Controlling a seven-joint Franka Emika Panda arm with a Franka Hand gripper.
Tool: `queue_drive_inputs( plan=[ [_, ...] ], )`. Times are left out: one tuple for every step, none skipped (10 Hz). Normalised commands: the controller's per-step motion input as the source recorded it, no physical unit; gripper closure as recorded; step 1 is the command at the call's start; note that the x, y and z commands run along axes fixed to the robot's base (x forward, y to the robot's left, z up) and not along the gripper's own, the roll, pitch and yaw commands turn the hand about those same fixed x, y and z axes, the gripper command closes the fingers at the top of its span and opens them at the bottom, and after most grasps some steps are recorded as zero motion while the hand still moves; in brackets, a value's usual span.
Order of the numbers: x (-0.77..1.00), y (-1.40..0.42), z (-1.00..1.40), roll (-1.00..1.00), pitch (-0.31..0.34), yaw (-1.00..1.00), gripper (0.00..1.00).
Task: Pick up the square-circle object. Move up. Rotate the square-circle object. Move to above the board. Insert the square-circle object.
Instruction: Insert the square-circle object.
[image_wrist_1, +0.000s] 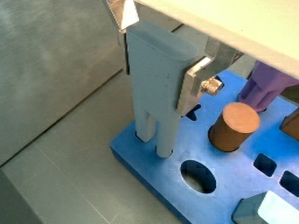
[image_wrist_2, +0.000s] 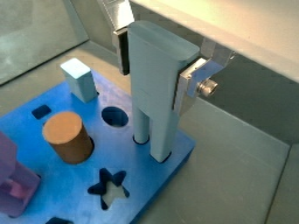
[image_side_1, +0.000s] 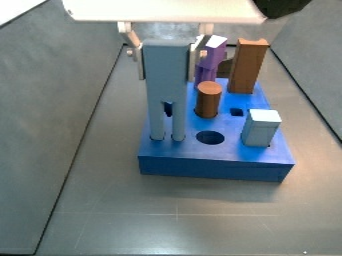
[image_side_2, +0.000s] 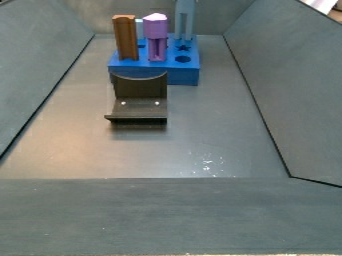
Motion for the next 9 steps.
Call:
queue_drive_inputs(
  plan=[
    [-0.13,0.02,-0.39,0.23,-0.06,0.01,1.0],
    [-0.08,0.02,-0.37,0.2,-0.057,0.02,1.0],
    [0.0,0.0,-0.48,0.21,-0.056,0.0,1.0],
    [0.0,0.0,-0.56,0.18,-0.067,0.0,1.0],
    [0.0,0.0,-0.55,0.14,-0.057,0.0,1.0],
    [0.05,0.0,-0.27,0.0,0.0,0.0,1.0],
    [0.0,0.05,-0.05,-0.04,-0.027,0.0,1.0],
    [0.0,0.03,-0.01,-0.03,-0.036,0.0,1.0],
    [0.0,0.0,0.0,0.0,0.0,0.0,1.0]
  ],
)
